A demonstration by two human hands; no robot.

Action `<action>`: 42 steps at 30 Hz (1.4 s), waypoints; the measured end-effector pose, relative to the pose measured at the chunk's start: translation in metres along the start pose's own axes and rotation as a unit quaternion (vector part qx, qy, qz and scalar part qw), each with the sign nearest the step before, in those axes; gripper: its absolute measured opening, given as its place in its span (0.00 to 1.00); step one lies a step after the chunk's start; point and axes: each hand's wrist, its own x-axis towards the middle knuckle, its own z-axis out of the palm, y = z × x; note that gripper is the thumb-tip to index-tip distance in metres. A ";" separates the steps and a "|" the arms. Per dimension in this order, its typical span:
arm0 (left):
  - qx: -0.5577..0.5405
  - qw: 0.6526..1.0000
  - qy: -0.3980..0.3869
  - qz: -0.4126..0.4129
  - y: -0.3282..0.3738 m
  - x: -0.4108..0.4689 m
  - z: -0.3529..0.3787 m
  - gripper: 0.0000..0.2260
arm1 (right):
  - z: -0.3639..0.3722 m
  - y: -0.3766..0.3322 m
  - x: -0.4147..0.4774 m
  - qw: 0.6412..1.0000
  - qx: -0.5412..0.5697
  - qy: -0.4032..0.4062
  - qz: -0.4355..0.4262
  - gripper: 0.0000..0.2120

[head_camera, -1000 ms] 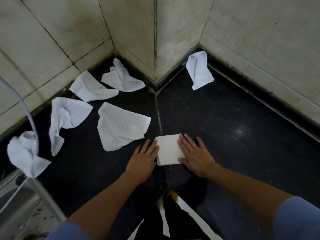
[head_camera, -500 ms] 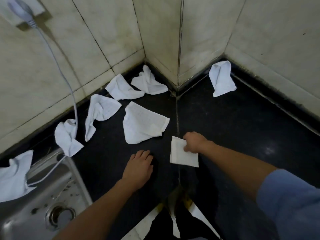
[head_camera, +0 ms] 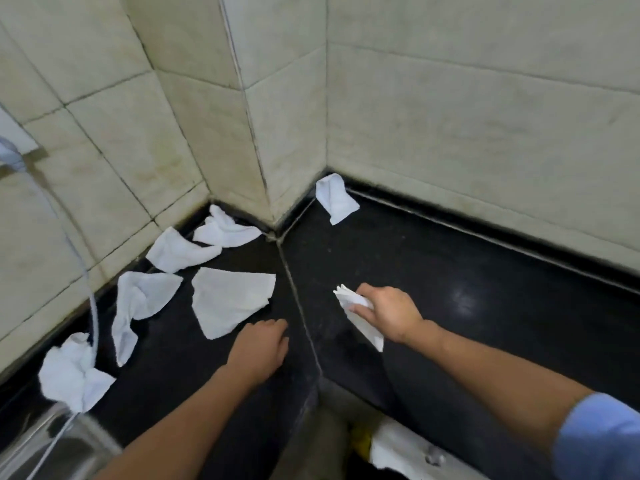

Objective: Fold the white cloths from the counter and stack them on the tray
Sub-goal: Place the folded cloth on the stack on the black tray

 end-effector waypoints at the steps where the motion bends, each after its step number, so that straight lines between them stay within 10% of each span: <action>1: 0.000 1.000 0.000 0.023 0.009 0.001 -0.001 0.10 | -0.004 0.005 -0.019 1.000 -0.003 0.016 0.018 0.16; 22: 0.058 0.894 -0.045 0.441 0.463 -0.039 0.044 0.11 | -0.058 0.190 -0.532 0.867 -0.063 0.212 0.447 0.09; 42: 0.029 0.767 -0.068 0.637 0.928 -0.133 0.130 0.11 | -0.137 0.382 -0.897 0.740 -0.094 0.302 0.593 0.08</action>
